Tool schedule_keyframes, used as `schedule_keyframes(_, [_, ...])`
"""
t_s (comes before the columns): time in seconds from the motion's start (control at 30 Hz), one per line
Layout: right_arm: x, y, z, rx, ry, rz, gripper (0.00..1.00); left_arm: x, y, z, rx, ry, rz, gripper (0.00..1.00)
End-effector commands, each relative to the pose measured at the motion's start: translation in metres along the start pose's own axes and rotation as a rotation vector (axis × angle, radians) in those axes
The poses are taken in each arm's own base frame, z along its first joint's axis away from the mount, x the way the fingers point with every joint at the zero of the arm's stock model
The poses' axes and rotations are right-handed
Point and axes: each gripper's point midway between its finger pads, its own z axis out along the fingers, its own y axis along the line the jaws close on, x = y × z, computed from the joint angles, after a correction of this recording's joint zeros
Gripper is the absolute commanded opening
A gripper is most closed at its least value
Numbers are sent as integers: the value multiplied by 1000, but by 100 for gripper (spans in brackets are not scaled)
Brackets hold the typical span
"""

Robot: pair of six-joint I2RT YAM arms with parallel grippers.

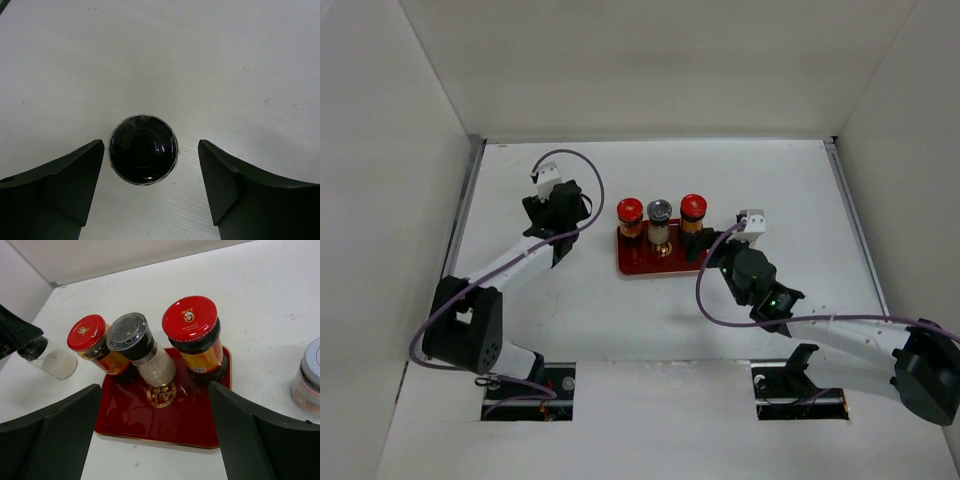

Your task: Organize the condiment bottles

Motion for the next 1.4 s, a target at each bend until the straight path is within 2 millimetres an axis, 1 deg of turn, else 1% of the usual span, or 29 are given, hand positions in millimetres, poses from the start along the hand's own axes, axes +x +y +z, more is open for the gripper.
schedule_keyframes(0.0, [-16, 9, 0, -25, -59, 41, 94, -16, -11, 8, 2, -40, 4, 73])
schedule_keyframes(0.2, [-16, 7, -1, -18, -59, 38, 95, -3, -18, 15, 2, -15, 34, 69])
schedule_keyframes(0.3, [-15, 4, -1, -11, -58, 39, 95, -7, -13, 10, -7, -35, 23, 54])
schedule_keyframes(0.37, [-18, 5, -2, -12, -65, 40, 95, -13, -10, 5, -4, -58, 8, 43])
schedule_keyframes(0.4, [-18, 5, -2, -12, -68, 42, 95, -18, -9, 0, 2, -71, -1, 39])
schedule_keyframes(0.47, [-18, 3, -2, -6, -70, 44, 96, -33, -10, -16, 26, -110, -28, 35])
schedule_keyframes(0.53, [-17, 2, -2, -4, -69, 46, 96, -50, -13, -41, 79, -159, -55, 35])
schedule_keyframes(0.57, [-18, 2, -2, -3, -71, 44, 96, -56, -18, -55, 121, -178, -67, 35])
schedule_keyframes(0.6, [-18, 2, -3, -4, -72, 43, 96, -59, -25, -71, 166, -189, -72, 35])
schedule_keyframes(0.63, [-18, 1, -2, 2, -74, 42, 96, -59, -32, -81, 199, -187, -66, 35])
schedule_keyframes(0.67, [-18, -2, -1, 13, -76, 41, 90, -55, -43, -96, 245, -171, -47, 35])
schedule_keyframes(0.7, [-16, -4, 0, 20, -75, 42, 83, -50, -52, -107, 280, -153, -28, 36])
schedule_keyframes(0.77, [-17, -7, 1, 27, -78, 44, 61, -39, -76, -131, 371, -135, -12, 36])
schedule_keyframes(0.8, [-17, -6, 0, 26, -78, 43, 55, -35, -84, -138, 399, -131, -9, 36])
schedule_keyframes(0.83, [-18, -6, 0, 25, -79, 42, 48, -29, -96, -144, 436, -122, -4, 36])
schedule_keyframes(0.9, [-19, -8, 0, 36, -82, 44, 36, -22, -122, -156, 504, -106, 8, 36])
schedule_keyframes(0.97, [-19, -16, 1, 61, -84, 43, 27, -15, -146, -163, 560, -91, 22, 36])
schedule_keyframes(1.03, [-20, -16, 0, 64, -86, 46, 25, -10, -164, -167, 598, -100, 12, 36])
schedule_keyframes(1.1, [-21, -20, 0, 80, -89, 44, 24, -7, -177, -167, 626, -106, 4, 36])
schedule_keyframes(1.2, [-18, -33, 3, 123, -82, 39, 23, 0, -188, -159, 641, -101, 6, 36])
schedule_keyframes(1.23, [-17, -33, 3, 123, -75, 42, 22, 2, -191, -157, 645, -99, 7, 36])
schedule_keyframes(1.3, [-17, -33, 2, 119, -70, 60, 20, 13, -196, -151, 648, -87, 10, 36])
schedule_keyframes(1.37, [-21, -38, -1, 126, -83, 71, 19, 25, -201, -143, 640, -69, 33, 36])
